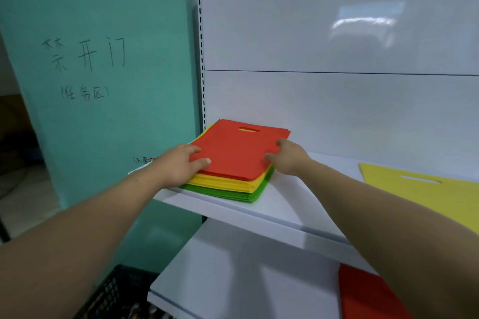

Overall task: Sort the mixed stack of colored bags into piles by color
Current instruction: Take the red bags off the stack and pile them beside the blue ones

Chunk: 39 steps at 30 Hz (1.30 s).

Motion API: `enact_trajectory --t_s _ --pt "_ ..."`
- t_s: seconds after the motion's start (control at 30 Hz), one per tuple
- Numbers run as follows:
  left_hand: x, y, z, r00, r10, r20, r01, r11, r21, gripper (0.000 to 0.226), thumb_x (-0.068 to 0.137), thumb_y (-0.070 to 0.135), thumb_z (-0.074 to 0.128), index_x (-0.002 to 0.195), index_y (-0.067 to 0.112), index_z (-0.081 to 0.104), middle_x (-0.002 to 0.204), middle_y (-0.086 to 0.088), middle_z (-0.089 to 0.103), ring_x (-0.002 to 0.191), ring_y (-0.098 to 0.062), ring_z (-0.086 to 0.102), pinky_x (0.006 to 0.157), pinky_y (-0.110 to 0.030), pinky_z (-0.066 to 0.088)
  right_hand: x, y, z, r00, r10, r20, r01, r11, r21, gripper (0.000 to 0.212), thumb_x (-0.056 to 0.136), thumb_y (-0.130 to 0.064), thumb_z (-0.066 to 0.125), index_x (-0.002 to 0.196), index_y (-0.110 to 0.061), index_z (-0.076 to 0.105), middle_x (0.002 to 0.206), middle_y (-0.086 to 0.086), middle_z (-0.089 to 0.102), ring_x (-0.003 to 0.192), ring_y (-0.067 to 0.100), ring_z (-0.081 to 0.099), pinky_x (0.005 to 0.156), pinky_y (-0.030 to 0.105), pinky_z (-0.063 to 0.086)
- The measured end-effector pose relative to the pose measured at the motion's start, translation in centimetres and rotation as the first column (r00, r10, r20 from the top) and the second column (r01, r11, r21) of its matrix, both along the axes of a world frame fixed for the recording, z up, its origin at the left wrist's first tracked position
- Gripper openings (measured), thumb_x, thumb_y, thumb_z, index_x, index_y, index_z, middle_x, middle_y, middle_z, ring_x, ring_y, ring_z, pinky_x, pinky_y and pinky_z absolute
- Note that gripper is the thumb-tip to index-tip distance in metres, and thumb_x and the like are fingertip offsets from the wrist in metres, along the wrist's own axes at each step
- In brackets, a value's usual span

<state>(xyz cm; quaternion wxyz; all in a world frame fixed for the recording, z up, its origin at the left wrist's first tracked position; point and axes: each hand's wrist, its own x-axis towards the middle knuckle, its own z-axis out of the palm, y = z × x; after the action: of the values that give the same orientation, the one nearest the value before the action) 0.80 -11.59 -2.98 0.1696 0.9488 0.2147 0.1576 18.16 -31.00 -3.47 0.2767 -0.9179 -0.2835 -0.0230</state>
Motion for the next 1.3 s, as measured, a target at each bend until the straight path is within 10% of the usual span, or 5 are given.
enact_trajectory --t_s 0.23,0.47,0.77,1.07,1.3 --pt "3.5 4.5 -0.8 0.977 -0.059 -0.205 0.069 0.997 0.040 0.054 0.099 0.048 0.035 0.145 0.021 0.037 0.155 -0.007 0.025 0.142 -0.025 0.024 0.117 -0.040 0.018 1.7 2.9 -1.3 0.986 -0.148 -0.079 0.152 0.987 0.045 0.057 0.086 -0.049 0.062 0.124 -0.008 0.050 0.125 0.011 0.058 0.115 0.030 0.055 0.093 0.033 0.043" --pt "4.0 6.2 -0.6 0.962 -0.174 -0.211 0.181 0.983 0.014 0.049 0.093 0.049 0.048 0.137 0.027 0.048 0.145 0.001 0.044 0.130 -0.021 0.043 0.110 -0.036 0.033 0.6 4.4 -0.3 0.972 -0.232 -0.044 0.236 0.963 0.133 0.045 0.084 -0.009 0.059 0.127 -0.011 0.048 0.122 0.014 0.058 0.110 0.031 0.056 0.092 0.036 0.047" --pt "4.2 6.6 -0.2 0.927 -0.245 -0.283 0.244 0.969 -0.042 0.108 0.061 0.086 0.051 0.149 0.029 0.023 0.154 0.000 0.028 0.140 -0.024 0.030 0.115 -0.041 0.025 -3.6 3.4 1.4 0.922 -0.285 0.261 0.198 0.929 0.314 0.050 0.088 0.000 0.040 0.136 -0.014 0.045 0.128 0.014 0.051 0.117 0.031 0.050 0.098 0.030 0.036" --pt "4.8 3.0 1.8 0.866 -0.336 0.369 0.498 0.643 -0.583 0.051 0.085 0.016 0.069 0.131 0.024 0.049 0.136 -0.015 0.044 0.119 -0.023 0.049 0.096 -0.031 0.043 -9.0 -3.7 3.6 0.817 -0.489 0.306 0.143 0.686 0.713 0.044 0.088 0.005 0.043 0.125 -0.015 0.053 0.119 -0.001 0.054 0.106 0.012 0.050 0.095 0.021 0.037" --pt "2.9 -6.2 1.7 0.717 -0.444 0.538 0.692 0.548 -0.470 0.049 0.083 -0.003 0.065 0.127 0.017 0.055 0.118 -0.002 0.056 0.091 -0.005 0.057 0.067 -0.007 0.045 -13.1 -13.6 2.7 0.756 -0.627 0.191 0.300 0.590 0.750 0.045 0.090 -0.006 0.044 0.131 -0.026 0.048 0.107 -0.011 0.051 0.092 0.010 0.049 0.085 0.022 0.039"
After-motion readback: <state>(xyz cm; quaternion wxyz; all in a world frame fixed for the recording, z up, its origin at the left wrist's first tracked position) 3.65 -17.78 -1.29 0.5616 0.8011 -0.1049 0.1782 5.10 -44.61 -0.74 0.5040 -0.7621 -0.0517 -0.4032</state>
